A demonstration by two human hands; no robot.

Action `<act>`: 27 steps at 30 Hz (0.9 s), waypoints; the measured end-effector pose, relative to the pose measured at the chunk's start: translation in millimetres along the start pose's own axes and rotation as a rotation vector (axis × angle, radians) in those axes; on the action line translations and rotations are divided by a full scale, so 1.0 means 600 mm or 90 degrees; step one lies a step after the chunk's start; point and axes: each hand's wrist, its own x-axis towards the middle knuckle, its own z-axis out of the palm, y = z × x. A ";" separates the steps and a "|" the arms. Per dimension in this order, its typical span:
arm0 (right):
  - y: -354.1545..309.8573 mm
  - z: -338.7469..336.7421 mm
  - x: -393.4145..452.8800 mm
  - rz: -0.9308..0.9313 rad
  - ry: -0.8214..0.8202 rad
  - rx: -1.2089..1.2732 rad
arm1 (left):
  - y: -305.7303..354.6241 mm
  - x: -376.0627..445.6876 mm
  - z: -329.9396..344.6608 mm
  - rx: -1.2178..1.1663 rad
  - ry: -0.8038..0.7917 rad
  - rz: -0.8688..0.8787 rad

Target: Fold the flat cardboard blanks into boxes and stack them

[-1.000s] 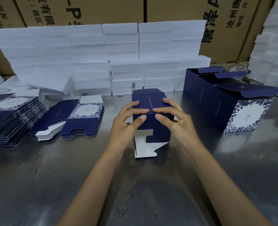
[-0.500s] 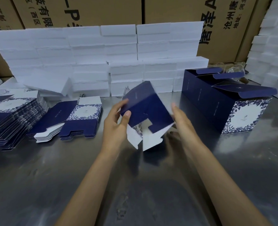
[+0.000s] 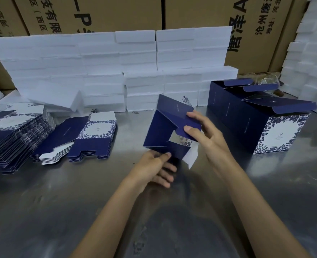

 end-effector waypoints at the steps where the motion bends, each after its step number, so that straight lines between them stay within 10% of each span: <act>1: -0.002 -0.002 0.000 -0.010 -0.012 -0.029 | 0.000 -0.001 0.000 0.042 -0.024 -0.029; 6: 0.009 0.003 -0.003 -0.051 -0.078 -0.237 | 0.011 -0.009 -0.033 0.212 -0.001 -0.093; 12: 0.014 0.006 0.001 -0.042 -0.089 -0.251 | 0.020 -0.006 -0.073 0.329 0.503 0.192; 19: 0.015 -0.001 0.001 -0.021 -0.181 -0.261 | 0.016 0.001 -0.042 0.297 0.255 0.495; 27: 0.008 -0.022 0.008 0.009 -0.253 -0.234 | 0.007 0.006 -0.031 0.329 0.322 0.541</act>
